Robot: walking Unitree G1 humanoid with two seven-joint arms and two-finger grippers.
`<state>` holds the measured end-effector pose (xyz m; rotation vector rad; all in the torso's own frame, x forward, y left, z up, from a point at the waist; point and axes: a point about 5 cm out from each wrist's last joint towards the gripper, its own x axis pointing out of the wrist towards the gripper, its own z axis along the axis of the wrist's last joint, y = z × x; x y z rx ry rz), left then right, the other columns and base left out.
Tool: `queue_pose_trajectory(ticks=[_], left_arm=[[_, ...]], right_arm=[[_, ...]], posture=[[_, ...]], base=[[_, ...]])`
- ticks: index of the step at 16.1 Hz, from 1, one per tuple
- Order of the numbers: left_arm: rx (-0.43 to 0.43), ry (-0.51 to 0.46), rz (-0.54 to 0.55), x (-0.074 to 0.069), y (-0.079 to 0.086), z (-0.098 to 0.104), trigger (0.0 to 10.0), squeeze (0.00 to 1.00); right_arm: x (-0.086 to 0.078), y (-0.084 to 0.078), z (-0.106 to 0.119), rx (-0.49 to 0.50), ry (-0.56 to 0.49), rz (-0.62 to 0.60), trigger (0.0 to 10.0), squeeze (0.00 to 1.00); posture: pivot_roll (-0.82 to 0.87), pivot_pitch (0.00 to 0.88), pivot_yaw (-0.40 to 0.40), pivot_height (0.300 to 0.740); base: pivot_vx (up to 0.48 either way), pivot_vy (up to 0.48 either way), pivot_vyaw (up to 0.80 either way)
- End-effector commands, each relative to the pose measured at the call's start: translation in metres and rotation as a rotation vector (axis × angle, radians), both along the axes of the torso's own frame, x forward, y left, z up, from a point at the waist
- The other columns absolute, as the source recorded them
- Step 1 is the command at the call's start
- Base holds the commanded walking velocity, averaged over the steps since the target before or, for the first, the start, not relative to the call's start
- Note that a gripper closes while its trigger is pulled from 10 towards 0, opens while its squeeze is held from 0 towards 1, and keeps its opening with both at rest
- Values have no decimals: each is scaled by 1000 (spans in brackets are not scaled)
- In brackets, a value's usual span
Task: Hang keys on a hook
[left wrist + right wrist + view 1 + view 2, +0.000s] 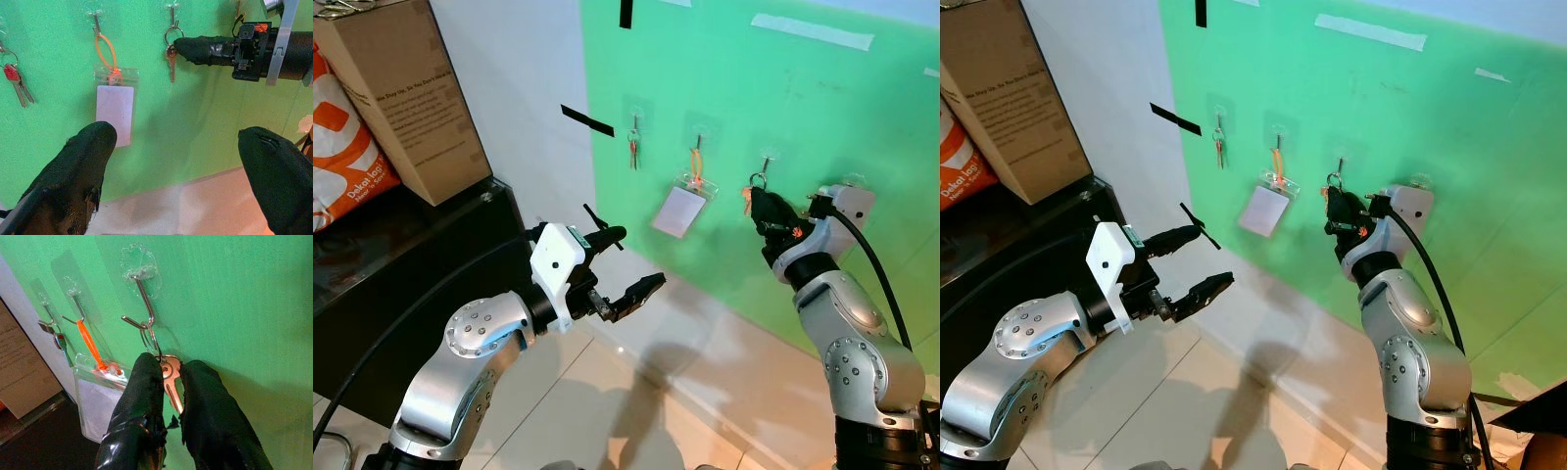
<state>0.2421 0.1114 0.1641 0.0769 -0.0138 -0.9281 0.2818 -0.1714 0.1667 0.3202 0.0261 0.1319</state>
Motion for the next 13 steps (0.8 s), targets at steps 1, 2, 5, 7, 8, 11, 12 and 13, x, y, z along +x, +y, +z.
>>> queue_pose_trajectory(ticks=[1, 2, 5, 7, 8, 11, 12, 13], left_arm=[[-1, -26, -3, 2, 1, 7, 10000, 0], [1, -26, -4, 2, 1, 7, 10000, 0], [17, -15, 3, 0, 2, 2, 10000, 0], [51, 6, 40, -2, 4, -8, 10000, 0], [63, 4, 69, -2, 4, -13, 10000, 0], [103, 40, 246, -3, 4, -36, 10000, 0], [105, 37, 279, -6, 4, -40, 10000, 0], [106, 38, 301, -6, 5, -42, 10000, 0]], right_arm=[[-2, -1, -4, -5, 13, -7, 10000, 1000], [-3, 0, -5, -3, 14, -5, 10000, 1000], [-9, -3, -16, -41, 55, -12, 10000, 1000], [-22, -6, -25, -74, 94, 4, 10000, 1000], [-29, -3, -25, -112, 86, 35, 10000, 1000], [-47, 0, -35, -361, 97, 99, 10000, 1000], [-52, -3, -38, -384, 92, 93, 10000, 1000], [-54, -5, -40, -375, 103, 81, 10000, 1000]], posture=[[-9, 0, 25, 740], [-11, 0, 27, 740], [-11, 0, 24, 740], [-20, 0, 25, 740], [-30, 0, 29, 740], [-58, 0, 37, 740], [-57, 0, 31, 740], [-55, 0, 27, 740]], base=[[0, 0, 0], [0, 0, 0], [0, 0, 0], [0, 0, 0], [0, 0, 0], [0, 0, 0], [0, 0, -688], [0, 0, -800]])
